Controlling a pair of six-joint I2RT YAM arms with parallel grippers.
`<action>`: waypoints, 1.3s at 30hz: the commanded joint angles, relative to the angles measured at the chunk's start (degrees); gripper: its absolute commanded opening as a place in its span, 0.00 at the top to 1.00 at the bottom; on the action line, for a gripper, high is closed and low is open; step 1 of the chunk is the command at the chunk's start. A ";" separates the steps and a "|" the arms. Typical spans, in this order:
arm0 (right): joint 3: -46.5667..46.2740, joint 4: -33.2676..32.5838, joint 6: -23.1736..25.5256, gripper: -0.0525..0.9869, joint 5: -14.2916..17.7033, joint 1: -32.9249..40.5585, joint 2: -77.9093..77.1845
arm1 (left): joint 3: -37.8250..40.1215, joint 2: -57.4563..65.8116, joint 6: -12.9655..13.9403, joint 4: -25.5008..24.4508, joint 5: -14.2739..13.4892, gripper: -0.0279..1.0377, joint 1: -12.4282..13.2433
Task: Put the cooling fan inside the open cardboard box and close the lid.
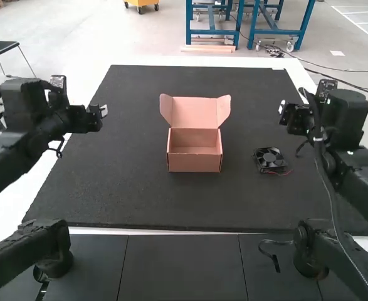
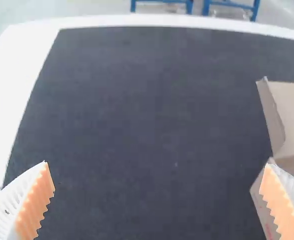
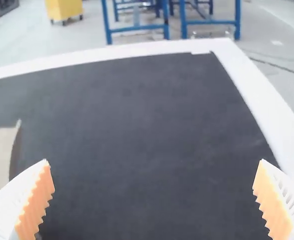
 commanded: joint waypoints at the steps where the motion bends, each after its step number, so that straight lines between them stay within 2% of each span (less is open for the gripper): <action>1: 10.25 -5.74 -6.19 0.08 1.43 -0.54 2.21 | 8.46 5.48 -0.38 -5.85 4.53 0.06 -0.91; 4: 18.60 -18.22 -6.46 0.08 1.69 -0.54 6.16 | 13.99 7.15 -0.38 -9.89 4.88 0.06 -3.37; 7: 24.75 -26.65 -5.84 0.08 1.87 -0.63 10.20 | 16.10 7.15 -0.38 -7.34 4.88 0.06 -8.29; 9: 26.86 -30.96 -4.52 0.08 2.31 -0.63 13.10 | 16.19 7.85 -0.47 -5.85 2.95 0.07 -12.42; 10: 27.30 -31.40 -4.17 0.08 3.18 -0.63 14.33 | 16.10 8.20 -0.47 -5.14 1.72 0.07 -14.53; 13: 29.32 -32.54 -2.59 0.08 3.18 -0.63 16.97 | 16.02 9.61 -0.47 -3.83 -1.27 0.07 -20.95; 14: 29.93 -32.28 -1.36 0.08 3.27 -0.72 17.67 | 16.02 10.05 -0.38 -4.00 -1.53 0.07 -22.70; 16: 30.55 -32.37 -0.48 0.08 5.38 -0.89 19.08 | 15.93 10.84 -0.03 -5.14 -2.85 0.07 -25.60; 18: 30.99 -34.04 0.93 0.15 5.29 -1.24 21.54 | 15.93 11.19 0.59 -7.17 -4.43 0.07 -27.62; 20: 31.34 -36.32 1.02 0.15 4.59 -1.86 23.83 | 16.19 11.19 1.20 -7.96 -5.14 0.07 -28.94; 23: 31.60 -37.29 1.02 0.15 4.06 -3.44 28.13 | 17.25 11.45 2.44 -9.71 -5.14 0.07 -29.38; 25: 32.57 -39.05 1.19 0.15 1.78 -4.67 31.74 | 17.95 12.60 3.49 -11.12 -5.22 0.07 -29.38; 27: 33.71 -40.45 1.45 0.15 -0.33 -6.43 35.69 | 19.71 13.83 3.67 -14.28 -5.31 0.07 -29.29; 31: 36.09 -43.35 -0.04 0.12 -3.85 -9.42 42.11 | 22.17 16.02 5.86 -20.26 -5.66 0.07 -29.03; 32: 36.53 -43.35 -0.13 0.12 -4.73 -9.77 43.25 | 22.43 16.20 7.18 -20.79 -6.98 0.07 -28.94; 33: 36.88 -43.27 -0.30 0.12 -5.16 -9.95 44.31 | 22.70 16.29 8.59 -21.23 -7.69 0.07 -28.86; 37: 37.49 -43.18 -2.85 0.12 -5.16 -9.86 47.65 | 23.22 16.46 11.14 -23.43 -9.18 0.07 -28.77; 39: 38.11 -43.09 -3.99 0.12 -5.25 -10.03 49.40 | 23.40 16.46 11.40 -24.13 -9.36 0.07 -28.77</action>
